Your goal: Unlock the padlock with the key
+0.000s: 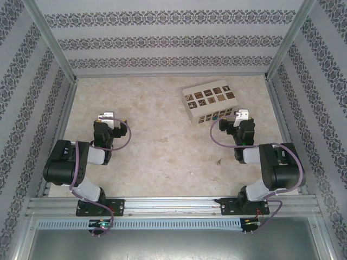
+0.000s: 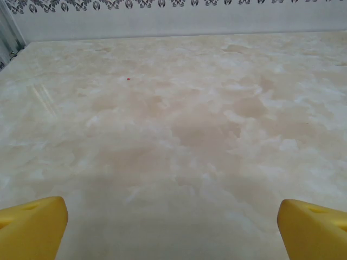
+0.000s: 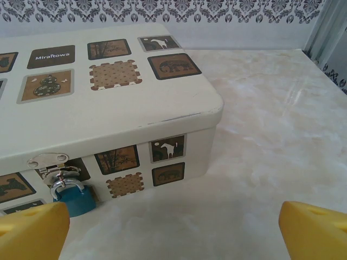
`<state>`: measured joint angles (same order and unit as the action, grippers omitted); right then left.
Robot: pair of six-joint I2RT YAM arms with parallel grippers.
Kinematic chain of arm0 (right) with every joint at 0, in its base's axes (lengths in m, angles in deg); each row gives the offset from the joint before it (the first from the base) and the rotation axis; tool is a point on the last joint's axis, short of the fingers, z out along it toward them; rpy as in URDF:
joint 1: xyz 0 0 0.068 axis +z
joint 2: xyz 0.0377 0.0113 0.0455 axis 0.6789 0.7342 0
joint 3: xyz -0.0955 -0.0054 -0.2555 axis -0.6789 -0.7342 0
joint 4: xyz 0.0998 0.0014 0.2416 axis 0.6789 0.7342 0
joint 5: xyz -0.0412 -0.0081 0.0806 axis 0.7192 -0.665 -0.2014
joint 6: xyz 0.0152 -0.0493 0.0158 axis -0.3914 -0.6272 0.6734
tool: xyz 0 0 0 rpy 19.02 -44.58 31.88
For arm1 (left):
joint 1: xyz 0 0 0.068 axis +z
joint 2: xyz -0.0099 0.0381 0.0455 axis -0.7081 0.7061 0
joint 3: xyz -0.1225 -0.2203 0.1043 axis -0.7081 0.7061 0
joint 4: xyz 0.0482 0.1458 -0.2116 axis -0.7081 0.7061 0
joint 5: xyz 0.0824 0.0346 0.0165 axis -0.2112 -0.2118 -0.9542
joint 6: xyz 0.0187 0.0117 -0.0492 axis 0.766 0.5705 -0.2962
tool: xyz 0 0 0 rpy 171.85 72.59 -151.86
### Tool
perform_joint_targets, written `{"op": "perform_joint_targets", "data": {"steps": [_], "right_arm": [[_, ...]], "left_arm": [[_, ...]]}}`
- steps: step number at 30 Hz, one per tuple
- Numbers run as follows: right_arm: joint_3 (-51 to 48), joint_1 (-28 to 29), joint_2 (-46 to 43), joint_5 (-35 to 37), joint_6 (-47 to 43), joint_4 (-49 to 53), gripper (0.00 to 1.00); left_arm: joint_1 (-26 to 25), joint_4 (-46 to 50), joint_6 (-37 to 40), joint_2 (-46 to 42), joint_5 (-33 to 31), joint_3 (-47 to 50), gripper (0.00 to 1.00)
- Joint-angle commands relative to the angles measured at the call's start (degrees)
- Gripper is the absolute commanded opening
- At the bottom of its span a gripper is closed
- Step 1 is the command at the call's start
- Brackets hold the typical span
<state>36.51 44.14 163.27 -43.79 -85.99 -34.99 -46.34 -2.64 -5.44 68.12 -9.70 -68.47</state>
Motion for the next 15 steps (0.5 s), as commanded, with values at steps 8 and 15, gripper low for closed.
{"op": "perform_joint_targets", "data": {"steps": [8, 15], "right_arm": [[0.63, 0.28, 0.02, 0.78, -0.2, -1.13, 0.98], [0.63, 0.13, -0.03, 0.55, -0.07, -1.04, 0.98]], "left_arm": [[0.64, 0.79, 0.73, 0.08, 0.58, -1.02, 0.99], [0.64, 0.85, 0.65, 0.09, 0.53, -1.02, 0.99]]}}
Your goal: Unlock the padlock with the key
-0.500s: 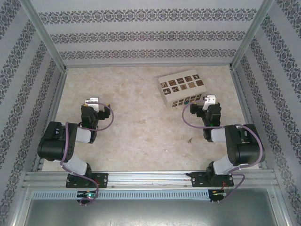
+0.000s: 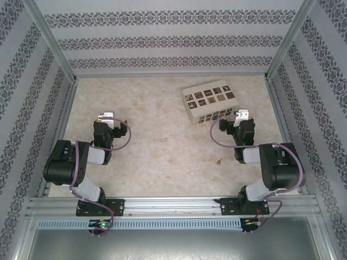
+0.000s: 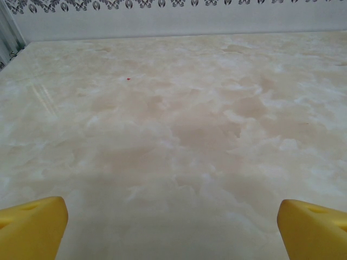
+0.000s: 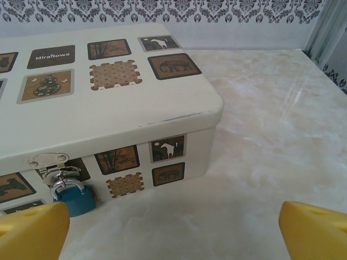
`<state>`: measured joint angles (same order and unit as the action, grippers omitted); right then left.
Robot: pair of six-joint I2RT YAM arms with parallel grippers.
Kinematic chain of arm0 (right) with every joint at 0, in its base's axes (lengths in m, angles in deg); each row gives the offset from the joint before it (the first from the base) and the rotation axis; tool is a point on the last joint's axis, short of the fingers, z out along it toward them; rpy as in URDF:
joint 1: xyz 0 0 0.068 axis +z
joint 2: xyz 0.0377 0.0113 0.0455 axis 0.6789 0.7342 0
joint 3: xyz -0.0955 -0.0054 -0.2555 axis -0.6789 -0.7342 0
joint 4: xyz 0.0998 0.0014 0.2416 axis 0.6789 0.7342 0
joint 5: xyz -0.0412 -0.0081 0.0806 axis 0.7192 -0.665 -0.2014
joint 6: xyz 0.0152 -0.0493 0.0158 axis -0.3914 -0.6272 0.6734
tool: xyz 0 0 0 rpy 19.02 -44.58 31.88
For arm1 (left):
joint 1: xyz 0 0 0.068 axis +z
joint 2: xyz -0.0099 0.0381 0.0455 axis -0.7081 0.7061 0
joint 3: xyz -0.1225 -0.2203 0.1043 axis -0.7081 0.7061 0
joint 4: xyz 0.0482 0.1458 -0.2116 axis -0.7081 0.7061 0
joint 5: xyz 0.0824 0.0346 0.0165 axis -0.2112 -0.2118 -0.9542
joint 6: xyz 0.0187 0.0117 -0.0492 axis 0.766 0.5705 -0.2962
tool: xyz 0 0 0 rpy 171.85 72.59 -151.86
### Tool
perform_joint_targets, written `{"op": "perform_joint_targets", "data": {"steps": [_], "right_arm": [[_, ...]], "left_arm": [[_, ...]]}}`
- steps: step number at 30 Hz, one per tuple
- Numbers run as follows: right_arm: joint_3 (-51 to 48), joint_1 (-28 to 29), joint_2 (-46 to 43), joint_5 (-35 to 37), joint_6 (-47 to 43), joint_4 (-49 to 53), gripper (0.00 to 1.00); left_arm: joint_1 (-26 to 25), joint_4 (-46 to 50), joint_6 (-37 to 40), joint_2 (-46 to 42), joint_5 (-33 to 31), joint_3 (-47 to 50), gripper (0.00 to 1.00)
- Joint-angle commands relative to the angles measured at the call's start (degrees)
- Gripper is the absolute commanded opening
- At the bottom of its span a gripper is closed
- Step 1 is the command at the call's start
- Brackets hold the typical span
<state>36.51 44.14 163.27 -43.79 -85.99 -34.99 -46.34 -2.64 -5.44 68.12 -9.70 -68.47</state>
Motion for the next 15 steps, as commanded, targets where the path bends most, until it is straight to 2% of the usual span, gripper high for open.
{"op": "perform_joint_targets", "data": {"steps": [1, 15], "right_arm": [[0.63, 0.11, 0.0, 0.47, -0.11, -1.09, 0.98], [0.82, -0.77, -0.1, -1.12, 0.51, -0.6, 0.98]], "left_arm": [[0.64, 0.85, 0.64, 0.09, 0.53, -1.02, 0.99], [0.82, 1.08, 0.29, 0.02, 0.31, -1.11, 0.99]]}}
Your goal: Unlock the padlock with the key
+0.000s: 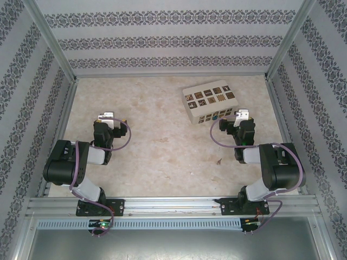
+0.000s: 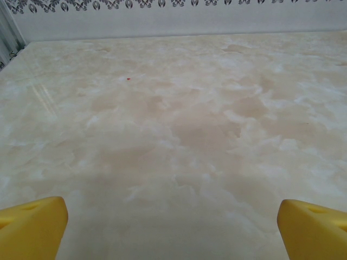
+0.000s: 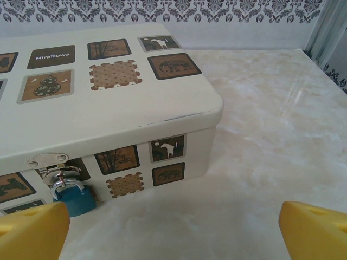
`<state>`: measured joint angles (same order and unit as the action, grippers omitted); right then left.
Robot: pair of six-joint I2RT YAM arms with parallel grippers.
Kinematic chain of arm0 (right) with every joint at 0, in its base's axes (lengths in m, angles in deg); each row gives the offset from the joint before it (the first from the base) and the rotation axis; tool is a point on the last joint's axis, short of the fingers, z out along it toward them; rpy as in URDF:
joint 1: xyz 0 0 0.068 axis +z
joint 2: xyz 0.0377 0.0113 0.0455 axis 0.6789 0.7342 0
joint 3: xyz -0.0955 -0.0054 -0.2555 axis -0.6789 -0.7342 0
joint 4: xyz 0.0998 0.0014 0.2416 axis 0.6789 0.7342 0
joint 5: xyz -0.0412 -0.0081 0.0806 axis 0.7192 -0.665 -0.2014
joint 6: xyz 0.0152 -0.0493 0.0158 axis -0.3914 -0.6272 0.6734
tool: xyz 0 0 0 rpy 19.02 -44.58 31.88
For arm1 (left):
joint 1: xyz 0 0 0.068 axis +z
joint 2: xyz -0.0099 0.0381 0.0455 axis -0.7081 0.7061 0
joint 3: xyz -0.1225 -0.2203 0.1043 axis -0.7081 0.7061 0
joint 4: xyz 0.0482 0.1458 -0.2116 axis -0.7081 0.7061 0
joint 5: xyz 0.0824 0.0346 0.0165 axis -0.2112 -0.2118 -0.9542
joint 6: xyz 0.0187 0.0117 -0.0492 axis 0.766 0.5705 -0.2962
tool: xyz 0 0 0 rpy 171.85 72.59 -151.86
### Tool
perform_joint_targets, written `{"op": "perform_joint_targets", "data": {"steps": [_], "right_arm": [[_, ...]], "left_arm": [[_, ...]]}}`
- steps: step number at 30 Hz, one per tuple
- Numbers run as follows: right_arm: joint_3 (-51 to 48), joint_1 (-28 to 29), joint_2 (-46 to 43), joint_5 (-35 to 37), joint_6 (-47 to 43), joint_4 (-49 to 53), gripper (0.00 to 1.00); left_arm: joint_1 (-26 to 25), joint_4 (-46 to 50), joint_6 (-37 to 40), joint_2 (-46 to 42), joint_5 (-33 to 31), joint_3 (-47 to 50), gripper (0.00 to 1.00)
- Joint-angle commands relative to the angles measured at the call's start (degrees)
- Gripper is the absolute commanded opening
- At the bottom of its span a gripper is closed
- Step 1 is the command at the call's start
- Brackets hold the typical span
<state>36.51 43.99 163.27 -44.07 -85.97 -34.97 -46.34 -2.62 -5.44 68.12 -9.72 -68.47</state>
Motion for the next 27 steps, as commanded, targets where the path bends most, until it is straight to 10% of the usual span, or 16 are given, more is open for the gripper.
{"op": "perform_joint_targets", "data": {"steps": [1, 10, 18, 27], "right_arm": [[0.8, -0.62, -0.12, -0.88, 0.49, -0.63, 0.98], [0.35, -0.62, -5.99, -0.14, 0.79, 3.6, 0.98], [7.13, -1.5, -20.02, 1.86, 3.39, 31.41, 0.98], [21.31, -10.9, -17.9, -19.81, 16.67, 50.34, 0.98]], "left_arm": [[0.82, 0.93, 0.38, 0.01, 0.28, -1.02, 0.99], [0.73, 4.37, 0.47, -8.11, 0.03, 0.76, 0.99], [0.64, 26.59, -8.06, -22.14, -0.58, -6.87, 0.99], [-0.94, 45.79, -22.42, -16.79, 8.99, -22.62, 1.0]]}}
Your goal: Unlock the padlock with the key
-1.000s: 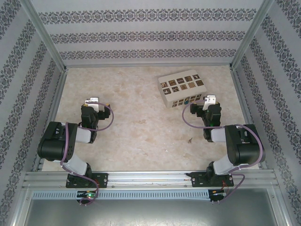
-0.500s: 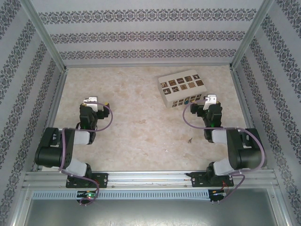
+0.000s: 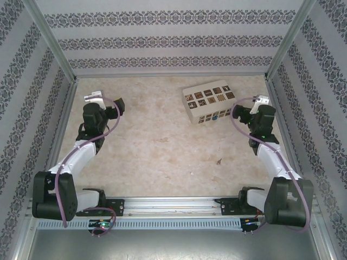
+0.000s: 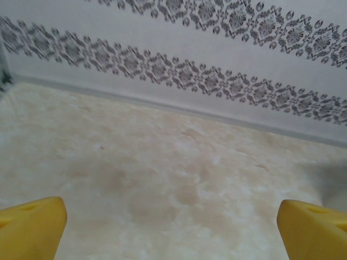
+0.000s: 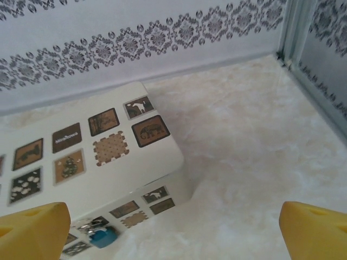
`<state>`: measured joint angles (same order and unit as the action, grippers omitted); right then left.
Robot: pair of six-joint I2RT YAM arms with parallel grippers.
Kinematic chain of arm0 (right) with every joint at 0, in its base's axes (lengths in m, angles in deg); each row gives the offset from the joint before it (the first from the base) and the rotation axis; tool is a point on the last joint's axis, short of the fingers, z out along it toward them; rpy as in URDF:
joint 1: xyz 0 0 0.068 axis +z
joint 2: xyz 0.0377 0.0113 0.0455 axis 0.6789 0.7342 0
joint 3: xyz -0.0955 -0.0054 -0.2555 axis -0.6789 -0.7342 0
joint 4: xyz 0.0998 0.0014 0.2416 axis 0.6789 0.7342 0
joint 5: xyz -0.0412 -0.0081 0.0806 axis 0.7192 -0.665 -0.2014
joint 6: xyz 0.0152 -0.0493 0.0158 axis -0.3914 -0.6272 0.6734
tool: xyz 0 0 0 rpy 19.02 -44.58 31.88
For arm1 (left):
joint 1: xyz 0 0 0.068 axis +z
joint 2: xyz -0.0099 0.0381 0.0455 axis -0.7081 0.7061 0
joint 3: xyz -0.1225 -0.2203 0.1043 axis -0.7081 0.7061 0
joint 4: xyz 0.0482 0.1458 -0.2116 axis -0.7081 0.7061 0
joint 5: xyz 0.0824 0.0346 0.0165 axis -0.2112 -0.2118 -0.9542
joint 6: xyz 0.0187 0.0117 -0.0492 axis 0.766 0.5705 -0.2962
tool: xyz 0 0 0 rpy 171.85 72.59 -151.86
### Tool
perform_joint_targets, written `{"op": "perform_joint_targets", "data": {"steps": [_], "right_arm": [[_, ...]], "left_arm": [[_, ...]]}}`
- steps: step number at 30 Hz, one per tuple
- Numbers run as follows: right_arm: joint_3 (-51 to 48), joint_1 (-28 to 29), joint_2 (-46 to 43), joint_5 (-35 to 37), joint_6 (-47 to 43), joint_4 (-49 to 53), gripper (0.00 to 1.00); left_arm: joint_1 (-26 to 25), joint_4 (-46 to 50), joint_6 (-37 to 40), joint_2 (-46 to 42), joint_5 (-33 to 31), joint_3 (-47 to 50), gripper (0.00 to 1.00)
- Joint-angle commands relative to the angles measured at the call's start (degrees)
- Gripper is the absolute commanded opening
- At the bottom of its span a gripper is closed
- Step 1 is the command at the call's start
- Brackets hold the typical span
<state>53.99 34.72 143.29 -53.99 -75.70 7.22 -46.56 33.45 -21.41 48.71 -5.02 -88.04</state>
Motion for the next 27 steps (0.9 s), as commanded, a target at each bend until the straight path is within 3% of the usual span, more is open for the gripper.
{"op": "perform_joint_targets", "data": {"steps": [1, 13, 27], "right_arm": [[5.35, -2.33, 3.63, -12.09, 7.94, 8.68, 0.98], [21.85, -4.8, 23.72, -20.42, 19.2, 9.31, 0.98], [38.69, -3.88, 39.12, -19.47, 21.2, 21.29, 0.98]], "left_arm": [[-1.45, 10.36, -7.49, 4.02, 5.56, -4.43, 1.0], [-17.09, 11.94, -12.72, 22.85, 9.38, -20.68, 1.0], [-25.33, 13.78, -21.97, 43.25, 19.36, -39.63, 1.0]]}}
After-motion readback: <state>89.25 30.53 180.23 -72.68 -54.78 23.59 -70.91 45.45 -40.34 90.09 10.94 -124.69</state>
